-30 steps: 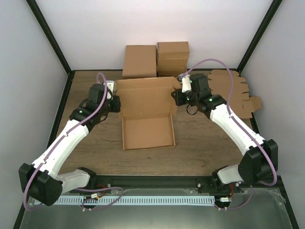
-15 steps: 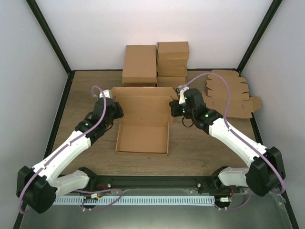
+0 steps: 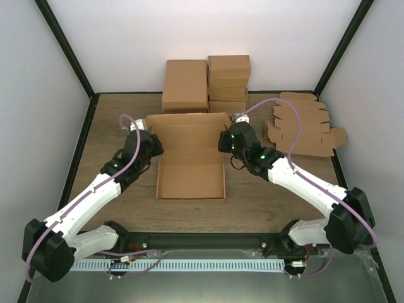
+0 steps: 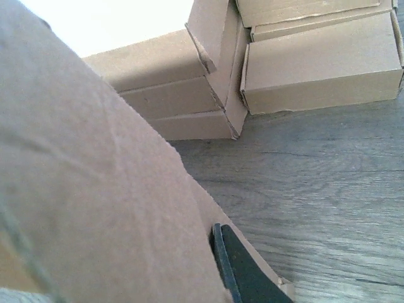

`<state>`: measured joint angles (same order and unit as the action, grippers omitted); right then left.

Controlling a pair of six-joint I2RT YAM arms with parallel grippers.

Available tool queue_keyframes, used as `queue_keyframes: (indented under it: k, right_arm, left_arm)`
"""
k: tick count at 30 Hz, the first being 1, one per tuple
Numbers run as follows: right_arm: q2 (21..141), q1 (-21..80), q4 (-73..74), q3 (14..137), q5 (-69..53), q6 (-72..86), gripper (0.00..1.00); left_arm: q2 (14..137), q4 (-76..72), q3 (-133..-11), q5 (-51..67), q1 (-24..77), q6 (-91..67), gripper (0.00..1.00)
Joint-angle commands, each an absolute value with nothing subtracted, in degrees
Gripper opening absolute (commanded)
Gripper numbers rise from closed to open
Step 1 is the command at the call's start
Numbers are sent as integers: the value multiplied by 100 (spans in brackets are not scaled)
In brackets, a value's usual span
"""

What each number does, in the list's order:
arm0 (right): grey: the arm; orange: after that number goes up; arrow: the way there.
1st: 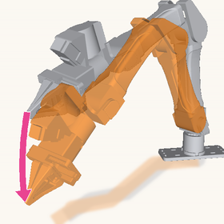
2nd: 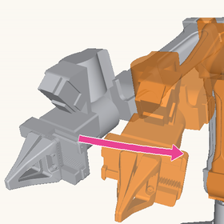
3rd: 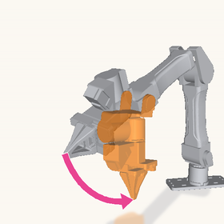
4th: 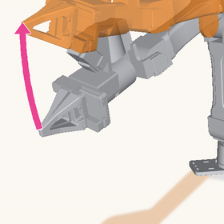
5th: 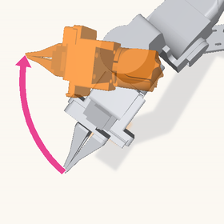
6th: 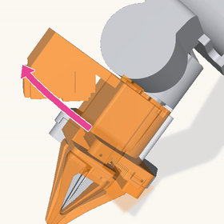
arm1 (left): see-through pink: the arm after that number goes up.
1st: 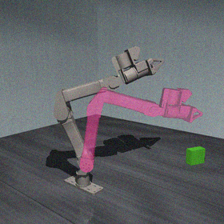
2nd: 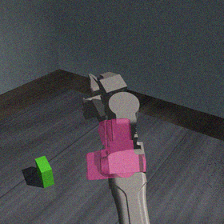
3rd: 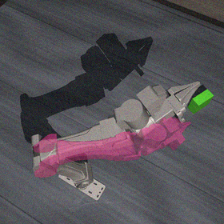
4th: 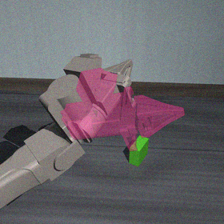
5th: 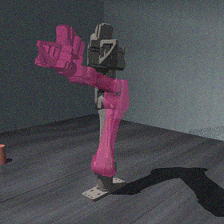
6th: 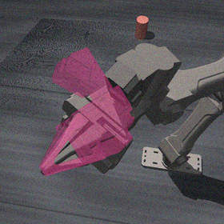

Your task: Fold the paper box

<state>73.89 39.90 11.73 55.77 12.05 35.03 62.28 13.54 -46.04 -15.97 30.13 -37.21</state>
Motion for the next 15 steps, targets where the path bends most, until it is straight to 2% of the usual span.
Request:
queue_keyframes:
  k: [1, 4, 9, 15]
  right_arm:
    - [7655, 4465, 990, 6133, 1466, 3889, 13]
    - [7677, 4508, 1047, 6003, 1441, 3892, 13]
    - [7415, 4625, 943, 5499, 1526, 4007, 1]
    - [7438, 4767, 923, 5210, 1493, 4016, 1]
  left_arm:
    - [6082, 1374, -4691, -1134, 3094, -3662, 4]
    - [5995, 1445, -4628, -1066, 3094, -3536, 4]
    - [5723, 1366, -4270, -891, 3094, -3362, 4]
    - [5444, 1199, -3822, -727, 3087, -3404, 4]
